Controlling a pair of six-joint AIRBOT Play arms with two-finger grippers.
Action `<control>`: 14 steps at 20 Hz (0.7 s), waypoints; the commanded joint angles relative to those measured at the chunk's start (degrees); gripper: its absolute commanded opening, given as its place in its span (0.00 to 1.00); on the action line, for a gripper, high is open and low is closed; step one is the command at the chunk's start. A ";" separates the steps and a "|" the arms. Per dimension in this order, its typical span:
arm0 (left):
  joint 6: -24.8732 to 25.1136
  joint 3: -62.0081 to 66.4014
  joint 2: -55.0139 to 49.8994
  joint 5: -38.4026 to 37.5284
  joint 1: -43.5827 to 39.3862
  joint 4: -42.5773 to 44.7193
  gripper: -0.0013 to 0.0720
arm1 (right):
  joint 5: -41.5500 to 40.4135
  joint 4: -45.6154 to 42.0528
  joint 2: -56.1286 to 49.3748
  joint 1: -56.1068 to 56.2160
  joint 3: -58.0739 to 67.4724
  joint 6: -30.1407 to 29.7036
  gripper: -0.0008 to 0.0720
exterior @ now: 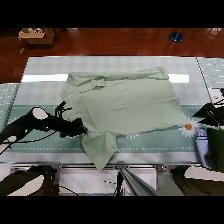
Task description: Fold the shirts.
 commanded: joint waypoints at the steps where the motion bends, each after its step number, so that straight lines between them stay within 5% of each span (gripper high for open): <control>1: 0.09 -0.02 -0.02 -0.11 -0.04 2.45 0.05 | -2.54 2.64 0.00 -0.20 -3.23 -1.14 0.77; 11: 0.11 -0.02 -0.02 0.07 -0.04 2.45 0.05 | -11.15 7.15 -0.07 5.92 -9.90 -0.98 0.74; 12: 0.11 -0.02 -0.02 0.11 -0.04 2.45 0.05 | -11.72 6.84 -0.07 7.93 -9.90 -0.37 0.69; 14: 1.44 0.00 -0.02 0.11 -0.04 2.45 0.05 | -12.07 6.69 -0.04 11.47 -9.90 0.09 0.32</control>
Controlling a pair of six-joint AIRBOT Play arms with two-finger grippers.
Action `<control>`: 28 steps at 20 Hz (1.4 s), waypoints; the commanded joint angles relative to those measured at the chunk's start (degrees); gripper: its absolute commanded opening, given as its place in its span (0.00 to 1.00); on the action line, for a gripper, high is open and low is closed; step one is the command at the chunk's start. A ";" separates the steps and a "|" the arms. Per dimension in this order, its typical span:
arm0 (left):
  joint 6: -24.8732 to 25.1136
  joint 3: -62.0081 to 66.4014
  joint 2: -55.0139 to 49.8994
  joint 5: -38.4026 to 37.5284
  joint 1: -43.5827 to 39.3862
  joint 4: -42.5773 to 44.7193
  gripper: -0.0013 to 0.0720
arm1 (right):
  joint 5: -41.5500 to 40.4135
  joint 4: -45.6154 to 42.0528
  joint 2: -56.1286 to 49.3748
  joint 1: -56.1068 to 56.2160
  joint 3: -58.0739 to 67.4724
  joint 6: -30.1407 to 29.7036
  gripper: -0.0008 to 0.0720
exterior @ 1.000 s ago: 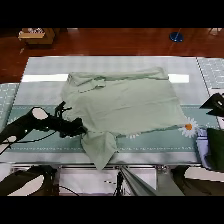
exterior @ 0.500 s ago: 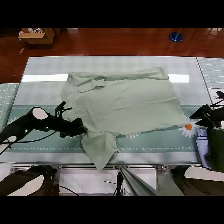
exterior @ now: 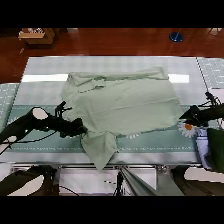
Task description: Fold the shirts.
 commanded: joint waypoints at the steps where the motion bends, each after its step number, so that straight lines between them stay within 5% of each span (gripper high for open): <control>1: 2.03 0.00 0.00 0.11 0.00 2.49 0.05 | -1.33 0.26 0.02 5.51 -0.35 0.85 0.12; 2: 2.40 0.09 0.04 0.09 0.17 2.47 0.05 | -0.98 0.83 0.04 6.16 -0.28 0.81 0.06; 7: 6.69 6.88 6.67 -2.36 0.52 2.56 0.04 | 4.52 10.97 5.73 6.23 6.84 -3.15 0.06; 13: 10.19 37.27 24.30 -2.10 11.65 2.54 0.05 | -3.32 27.93 24.28 6.27 26.93 -4.11 0.05; 17: 14.19 60.81 28.85 -2.27 19.23 4.24 0.05 | -13.03 23.85 35.45 6.23 40.06 -2.58 0.06; 21: 14.16 77.55 30.47 -5.84 20.44 10.32 0.05 | -15.45 10.51 42.66 6.23 50.23 6.93 0.06; 28: 7.41 93.46 34.47 -25.24 20.44 17.11 0.05 | 0.92 -5.42 49.00 6.23 63.87 14.75 0.05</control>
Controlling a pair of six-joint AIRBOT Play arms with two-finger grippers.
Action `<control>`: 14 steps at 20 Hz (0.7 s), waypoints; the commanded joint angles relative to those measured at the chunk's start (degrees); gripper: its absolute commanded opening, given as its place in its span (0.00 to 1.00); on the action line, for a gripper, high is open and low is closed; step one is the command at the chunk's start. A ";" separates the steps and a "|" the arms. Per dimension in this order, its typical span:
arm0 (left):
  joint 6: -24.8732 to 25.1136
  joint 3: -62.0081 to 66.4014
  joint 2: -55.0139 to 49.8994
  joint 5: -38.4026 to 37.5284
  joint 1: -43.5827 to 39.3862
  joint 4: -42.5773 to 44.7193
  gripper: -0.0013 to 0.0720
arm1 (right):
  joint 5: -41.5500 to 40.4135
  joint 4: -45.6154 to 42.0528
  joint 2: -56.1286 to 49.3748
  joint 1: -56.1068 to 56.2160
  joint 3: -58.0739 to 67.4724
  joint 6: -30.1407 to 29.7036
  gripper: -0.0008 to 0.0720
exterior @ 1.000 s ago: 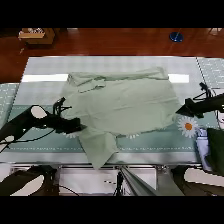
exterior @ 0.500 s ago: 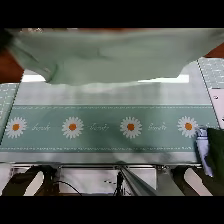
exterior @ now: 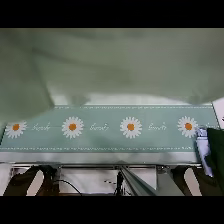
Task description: Fold the shirts.
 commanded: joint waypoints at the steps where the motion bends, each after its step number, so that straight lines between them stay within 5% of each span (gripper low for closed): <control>1: -4.72 5.42 2.93 -11.32 0.20 3.96 0.05 | 11.78 -8.35 2.71 0.04 6.27 4.42 0.05; 7: -8.04 5.42 3.80 -29.38 0.20 7.19 0.04 | 36.00 -9.25 2.78 0.28 6.97 5.16 0.05; 14: -5.73 -5.07 -0.90 -34.38 0.13 7.13 0.04 | 39.56 -16.11 -3.37 8.90 -1.09 5.64 0.05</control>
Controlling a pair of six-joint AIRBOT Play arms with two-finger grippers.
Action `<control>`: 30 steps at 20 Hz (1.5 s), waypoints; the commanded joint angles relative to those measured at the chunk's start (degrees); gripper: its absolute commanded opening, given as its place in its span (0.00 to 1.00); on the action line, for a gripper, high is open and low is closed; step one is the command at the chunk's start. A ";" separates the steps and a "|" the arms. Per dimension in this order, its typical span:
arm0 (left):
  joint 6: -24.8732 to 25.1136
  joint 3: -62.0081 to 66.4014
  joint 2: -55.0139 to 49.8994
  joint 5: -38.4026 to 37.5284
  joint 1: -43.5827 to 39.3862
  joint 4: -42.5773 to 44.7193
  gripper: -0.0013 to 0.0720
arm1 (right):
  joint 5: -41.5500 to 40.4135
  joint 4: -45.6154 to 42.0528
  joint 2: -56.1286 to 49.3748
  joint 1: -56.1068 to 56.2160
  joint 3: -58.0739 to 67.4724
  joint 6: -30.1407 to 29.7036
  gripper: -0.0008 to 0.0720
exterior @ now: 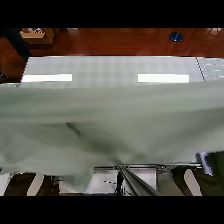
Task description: Fold the shirts.
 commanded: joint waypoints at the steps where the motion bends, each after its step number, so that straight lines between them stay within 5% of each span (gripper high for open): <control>1: 2.03 -9.07 -2.80 -2.38 -0.02 0.39 0.04 | 2.16 -3.50 -4.85 2.45 -6.51 -1.16 0.05; 7: 6.47 -28.39 -16.41 10.73 -0.09 -1.36 0.05 | -1.75 -2.40 -27.58 2.45 -14.38 -3.15 0.05; 13: 7.63 -29.38 -39.91 19.87 -0.09 -9.64 0.05 | -10.97 1.11 -46.97 5.57 -14.38 -4.79 0.05; 20: 7.89 -29.38 -53.64 34.86 -0.83 -14.34 0.05 | -36.61 3.19 -57.27 8.81 -14.40 -5.73 0.05; 23: 12.70 -29.40 -56.50 42.56 -3.76 -14.29 0.05 | -45.35 5.07 -60.06 9.11 -14.40 -5.86 0.05; 30: 16.61 -29.42 -62.14 58.03 -10.82 -12.13 0.05 | -54.88 6.12 -65.18 9.11 -14.40 -6.71 0.05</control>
